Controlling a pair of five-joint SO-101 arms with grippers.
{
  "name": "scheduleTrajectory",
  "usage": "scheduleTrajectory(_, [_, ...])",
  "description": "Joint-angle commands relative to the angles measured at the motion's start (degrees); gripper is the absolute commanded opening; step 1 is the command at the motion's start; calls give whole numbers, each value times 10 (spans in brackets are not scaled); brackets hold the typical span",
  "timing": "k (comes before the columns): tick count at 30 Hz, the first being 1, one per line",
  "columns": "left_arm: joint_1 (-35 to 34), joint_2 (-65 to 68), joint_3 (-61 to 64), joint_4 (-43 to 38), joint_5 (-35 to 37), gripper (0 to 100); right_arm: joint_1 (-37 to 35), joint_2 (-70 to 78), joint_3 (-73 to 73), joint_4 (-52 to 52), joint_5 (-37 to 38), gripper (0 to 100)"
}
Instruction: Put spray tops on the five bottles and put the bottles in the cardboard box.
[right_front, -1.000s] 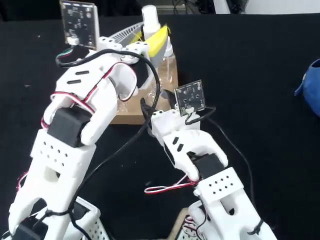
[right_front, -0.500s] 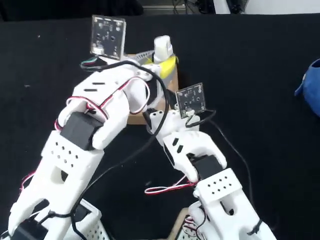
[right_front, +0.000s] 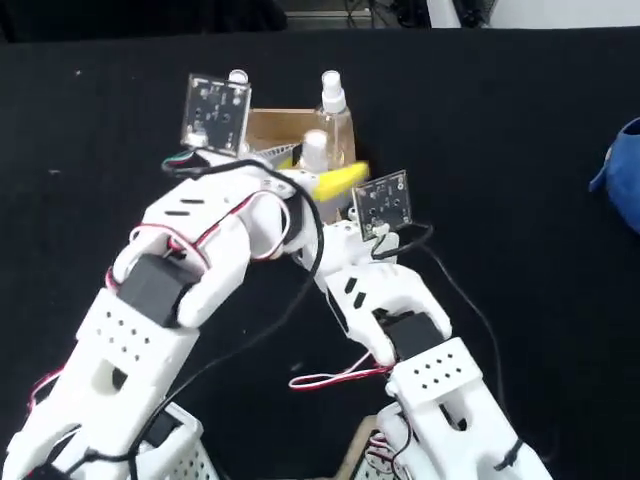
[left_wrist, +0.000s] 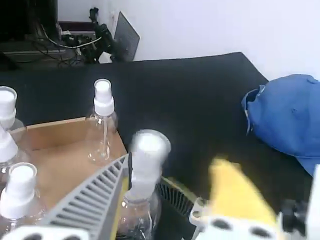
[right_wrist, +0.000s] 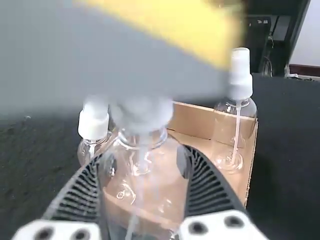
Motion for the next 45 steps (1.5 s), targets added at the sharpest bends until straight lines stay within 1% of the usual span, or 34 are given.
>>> scheduleTrajectory(1, [-15,-53,-9,-5,7,381,-7,-23,-6,-14,1,10])
scheduleTrajectory(3, [-29,-76,-21,-5,4,388,-7,-23,-6,-14,1,10])
scheduleTrajectory(6, [-80,-112,-40,7,2,388,-6,-23,-5,-14,1,10])
scheduleTrajectory(8, [-122,-136,-49,46,1,388,-6,-23,-5,-14,1,10])
scheduleTrajectory(11, [-190,-180,-51,125,1,388,-4,-23,-5,-15,1,10])
scheduleTrajectory(13, [-232,-213,-43,171,1,388,11,-23,-8,-15,-4,10])
scheduleTrajectory(14, [-253,-227,-30,188,1,388,19,-23,-9,-16,-4,10])
scheduleTrajectory(16, [-300,-246,15,192,0,388,40,-23,-8,-29,-4,10])
scheduleTrajectory(18, [-330,-265,85,164,1,388,51,-23,-4,-46,-18,10])
scheduleTrajectory(20, [-337,-279,160,103,3,388,59,-23,1,-52,-37,10])
scheduleTrajectory(22, [-341,-287,236,17,1,388,64,-23,3,-52,-40,10])
scheduleTrajectory(26, [-340,-296,388,-180,1,379,78,-22,12,-52,-42,10])
scheduleTrajectory(28, [-341,-300,451,-261,1,338,77,-22,12,-55,-42,10])
scheduleTrajectory(30, [-345,-302,497,-312,1,284,77,-19,19,-76,-43,10])
scheduleTrajectory(32, [-365,-307,516,-316,1,243,77,-22,29,-96,-43,10])
scheduleTrajectory(34, [-391,-319,524,-292,1,215,76,-20,35,-109,-43,10])
scheduleTrajectory(37, [-438,-344,524,-254,1,205,69,-22,43,-112,-40,10])
scheduleTrajectory(39, [-458,-363,524,-229,5,203,80,-23,46,-112,-40,10])
scheduleTrajectory(41, [-456,-379,528,-222,3,204,79,-19,48,-109,-44,10])
scheduleTrajectory(45, [-424,-411,576,-222,1,205,45,-23,49,-111,-40,10])
